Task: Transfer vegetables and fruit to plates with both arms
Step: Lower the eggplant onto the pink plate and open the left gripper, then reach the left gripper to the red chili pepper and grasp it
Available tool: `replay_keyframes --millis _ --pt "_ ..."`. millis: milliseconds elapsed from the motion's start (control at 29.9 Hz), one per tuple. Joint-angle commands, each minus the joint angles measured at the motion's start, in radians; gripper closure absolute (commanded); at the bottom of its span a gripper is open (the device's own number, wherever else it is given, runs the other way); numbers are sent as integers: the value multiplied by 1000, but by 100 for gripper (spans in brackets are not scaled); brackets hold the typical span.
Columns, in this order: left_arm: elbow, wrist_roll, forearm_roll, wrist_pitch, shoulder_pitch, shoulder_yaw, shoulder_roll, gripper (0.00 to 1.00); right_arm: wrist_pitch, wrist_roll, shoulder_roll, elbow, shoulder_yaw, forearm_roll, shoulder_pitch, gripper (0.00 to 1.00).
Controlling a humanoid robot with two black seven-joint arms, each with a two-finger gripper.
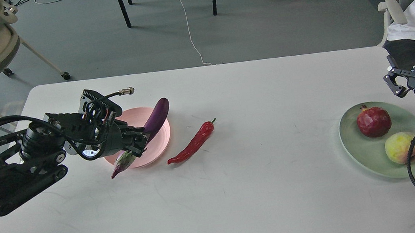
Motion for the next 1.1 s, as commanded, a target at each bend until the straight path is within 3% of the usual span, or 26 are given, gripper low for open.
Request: replay_keyframes --millis 0,67,134,167,301,501,668,1069 --pt "13 0 0 1 7 -1 5 73 0 0 0 -1 0 0 3 1" --pt "14 0 -2 1 7 -1 12 58 0 0 0 -2 0 0 3 1" --pt "14 0 -3 2 7 -1 19 34 0 0 0 -2 0 0 1 1" --pt "14 0 -5 2 7 -2 22 29 0 0 0 -2 0 0 1 1" --pt "2 0 -8 2 0 -18 31 24 0 0 2 -1 0 0 1 1" --pt "-23 0 -6 19 -84 -30 3 24 0 0 2 -2 -2 0 -2 1" --pt "-17 2 -5 18 -144 -19 -159 24 0 0 2 -1 -2 0 -2 1" --pt "163 9 4 21 -85 41 -383 27 0 0 7 -4 0 0 -7 1"
